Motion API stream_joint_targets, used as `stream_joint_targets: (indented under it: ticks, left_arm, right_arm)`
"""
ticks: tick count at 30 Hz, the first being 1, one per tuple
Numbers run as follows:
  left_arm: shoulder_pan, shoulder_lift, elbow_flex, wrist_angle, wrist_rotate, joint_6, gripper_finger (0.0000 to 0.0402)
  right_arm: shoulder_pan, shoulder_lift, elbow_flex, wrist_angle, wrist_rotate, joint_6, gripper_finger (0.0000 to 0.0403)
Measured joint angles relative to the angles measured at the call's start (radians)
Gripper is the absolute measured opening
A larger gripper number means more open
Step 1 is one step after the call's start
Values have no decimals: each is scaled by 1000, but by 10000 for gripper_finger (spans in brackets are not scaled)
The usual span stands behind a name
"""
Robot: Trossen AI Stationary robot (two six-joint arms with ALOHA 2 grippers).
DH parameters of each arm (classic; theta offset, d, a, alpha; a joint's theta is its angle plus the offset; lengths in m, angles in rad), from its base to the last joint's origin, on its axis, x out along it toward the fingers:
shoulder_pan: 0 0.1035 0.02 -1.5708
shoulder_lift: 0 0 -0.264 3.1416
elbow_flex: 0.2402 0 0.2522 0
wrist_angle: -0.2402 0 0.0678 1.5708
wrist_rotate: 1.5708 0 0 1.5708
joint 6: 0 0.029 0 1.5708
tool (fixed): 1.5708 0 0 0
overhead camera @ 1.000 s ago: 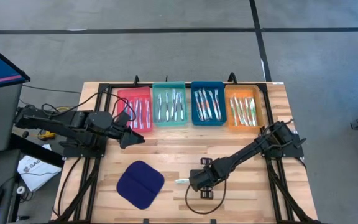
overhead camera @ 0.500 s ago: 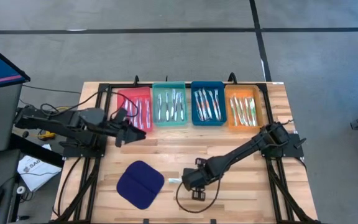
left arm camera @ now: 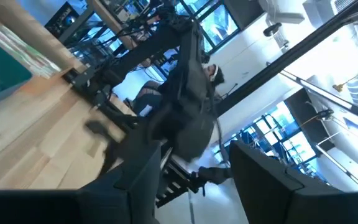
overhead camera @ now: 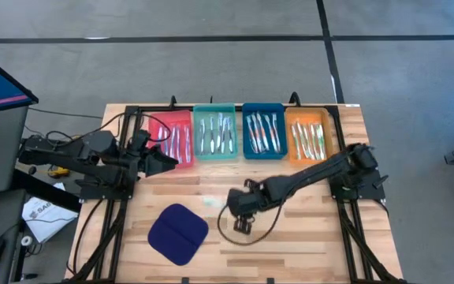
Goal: Pick & Place Toothbrushes
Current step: Put the green toothbrush into the orange bin
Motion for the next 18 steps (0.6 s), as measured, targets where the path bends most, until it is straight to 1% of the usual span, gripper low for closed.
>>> stream_joint_targets:
  ticks: [4,11,16,18]
  left_arm:
    - [0,-25,0,-3,0,0,187]
    - [0,-23,0,5,-1,0,187]
    - [0,-19,0,8,-6,0,187]
    - [0,-17,0,9,-6,0,187]
  right_arm:
    - [-58,-100,0,-106,80,-39,10]
    - [-177,-286,0,-326,234,-84,10]
    - [-260,-410,0,-438,311,-93,10]
    - [-293,-453,0,-471,326,-83,10]
